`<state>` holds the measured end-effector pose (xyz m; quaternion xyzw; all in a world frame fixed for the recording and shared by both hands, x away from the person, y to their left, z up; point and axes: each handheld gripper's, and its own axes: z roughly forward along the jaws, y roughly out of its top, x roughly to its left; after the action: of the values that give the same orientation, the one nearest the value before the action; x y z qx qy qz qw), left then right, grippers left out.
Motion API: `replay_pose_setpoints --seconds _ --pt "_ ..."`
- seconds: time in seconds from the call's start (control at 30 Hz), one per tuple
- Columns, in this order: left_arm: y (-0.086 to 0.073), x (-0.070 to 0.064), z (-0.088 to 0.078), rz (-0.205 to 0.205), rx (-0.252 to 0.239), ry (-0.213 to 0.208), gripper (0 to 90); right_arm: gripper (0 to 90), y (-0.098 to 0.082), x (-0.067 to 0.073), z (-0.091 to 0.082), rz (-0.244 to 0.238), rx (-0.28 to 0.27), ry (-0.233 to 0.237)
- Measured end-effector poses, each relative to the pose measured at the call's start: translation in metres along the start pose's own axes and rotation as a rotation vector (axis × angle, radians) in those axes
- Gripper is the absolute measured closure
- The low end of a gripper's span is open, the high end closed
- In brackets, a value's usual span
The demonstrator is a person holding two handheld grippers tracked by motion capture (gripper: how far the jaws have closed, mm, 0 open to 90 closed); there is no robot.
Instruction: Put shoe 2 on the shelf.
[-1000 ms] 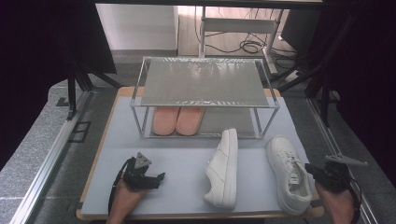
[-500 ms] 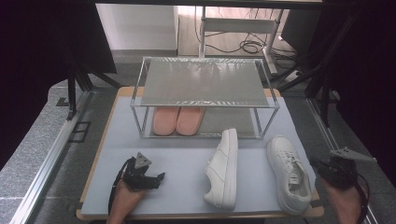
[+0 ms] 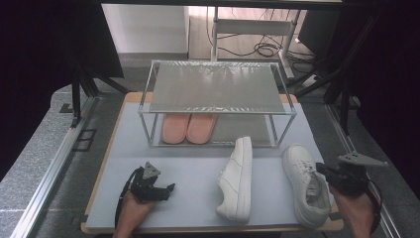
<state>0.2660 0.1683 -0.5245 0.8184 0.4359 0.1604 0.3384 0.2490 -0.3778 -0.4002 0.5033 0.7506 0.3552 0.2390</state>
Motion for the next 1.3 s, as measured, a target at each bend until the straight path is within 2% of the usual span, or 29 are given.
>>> replay_pose_setpoints --seconds 0.03,0.07,0.1,0.13,0.17,0.2,0.23,0.27,0.37,0.47,0.57,0.8,0.97,1.3 --pt "0.0 0.0 0.0 0.0 0.0 0.0 13.4 90.0 0.004 0.01 0.002 -0.031 -0.004 0.021" --pt "0.0 0.0 0.0 0.0 0.0 0.0 13.4 90.0 0.004 0.01 0.002 -0.031 -0.004 0.021" --pt "0.0 0.0 0.0 0.001 0.0 0.0 13.4 90.0 0.007 0.018 0.004 -0.046 -0.007 0.049" --pt "0.0 0.0 0.0 0.001 0.0 0.0 13.4 90.0 0.007 0.018 0.004 -0.046 -0.007 0.049" --pt "0.0 0.0 0.0 0.0 0.0 0.0 13.4 90.0 0.011 0.025 0.007 -0.058 -0.008 0.071" --pt "0.0 0.0 0.0 0.0 0.0 0.0 13.4 90.0 0.011 0.025 0.007 -0.058 -0.008 0.071" --pt "0.0 0.0 0.0 0.0 0.0 0.0 13.4 90.0 0.014 0.033 0.011 -0.07 -0.004 0.093" --pt "0.0 0.0 0.0 0.0 0.0 0.0 13.4 90.0 0.014 0.033 0.011 -0.07 -0.004 0.093" --pt "0.0 0.0 0.0 0.001 0.0 0.0 13.4 90.0 0.019 0.048 0.018 -0.085 -0.003 0.14" --pt "0.0 0.0 0.0 0.001 0.0 0.001 13.4 90.0 0.02 0.055 0.021 -0.093 0.0 0.162" --pt "0.0 0.0 0.0 0.001 0.0 0.001 13.4 90.0 0.023 0.069 0.028 -0.108 0.003 0.204" --pt "0.0 0.0 0.0 -0.003 -0.003 0.001 13.4 90.0 0.026 0.087 0.038 -0.128 0.004 0.252" --pt "0.0 0.0 0.0 -0.002 -0.003 0.002 13.5 90.0 0.028 0.105 0.049 -0.153 0.009 0.304" --pt "0.0 0.0 0.0 0.002 0.0 0.002 13.5 90.0 0.027 0.127 0.069 -0.18 0.025 0.351"
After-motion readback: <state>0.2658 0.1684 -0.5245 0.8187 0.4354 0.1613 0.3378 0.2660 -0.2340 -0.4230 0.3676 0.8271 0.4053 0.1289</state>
